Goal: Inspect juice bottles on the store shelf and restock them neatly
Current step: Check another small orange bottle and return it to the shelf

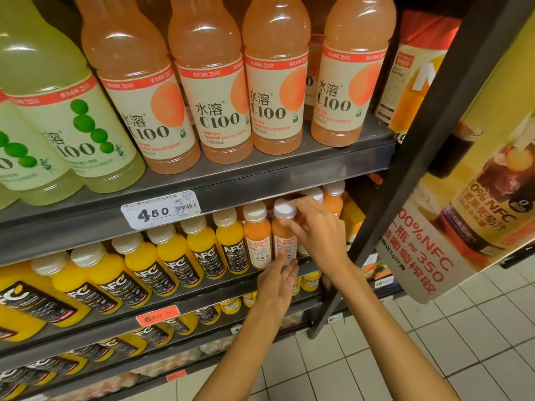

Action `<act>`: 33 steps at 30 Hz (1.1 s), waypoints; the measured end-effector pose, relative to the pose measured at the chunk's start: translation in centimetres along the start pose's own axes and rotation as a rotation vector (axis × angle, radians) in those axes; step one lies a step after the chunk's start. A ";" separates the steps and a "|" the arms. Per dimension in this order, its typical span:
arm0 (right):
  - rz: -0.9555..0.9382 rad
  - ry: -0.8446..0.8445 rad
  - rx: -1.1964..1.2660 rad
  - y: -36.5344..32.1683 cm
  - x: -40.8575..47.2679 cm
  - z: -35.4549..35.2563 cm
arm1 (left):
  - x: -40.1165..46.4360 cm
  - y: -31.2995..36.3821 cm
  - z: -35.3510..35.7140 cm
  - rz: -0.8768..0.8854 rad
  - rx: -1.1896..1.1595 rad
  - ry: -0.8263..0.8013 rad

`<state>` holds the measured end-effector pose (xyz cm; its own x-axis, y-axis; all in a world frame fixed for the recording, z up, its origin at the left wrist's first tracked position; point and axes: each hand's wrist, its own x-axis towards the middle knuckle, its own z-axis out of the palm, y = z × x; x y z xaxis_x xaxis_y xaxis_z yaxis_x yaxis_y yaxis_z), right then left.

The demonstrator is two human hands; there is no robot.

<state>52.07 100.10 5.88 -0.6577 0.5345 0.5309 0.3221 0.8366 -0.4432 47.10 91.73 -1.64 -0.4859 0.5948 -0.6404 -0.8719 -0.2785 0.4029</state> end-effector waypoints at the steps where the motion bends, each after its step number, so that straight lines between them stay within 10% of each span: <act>1: 0.008 -0.002 0.000 0.0 0.1 0.2 | 0.1 0.0 0.0 -0.001 -0.007 -0.001; 17: 0.132 0.054 -0.093 2.4 -0.3 -0.2 | -1.9 -0.3 -1.3 0.136 0.285 -0.137; 33: 0.188 0.216 0.598 -1.6 -3.5 -4.3 | -6.2 1.1 -2.3 0.366 0.904 -0.367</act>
<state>56.78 97.43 7.87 -0.4559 0.7287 0.5110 -0.0562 0.5495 -0.8336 49.01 86.00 1.29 -0.5307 0.8229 -0.2029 -0.2301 0.0906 0.9689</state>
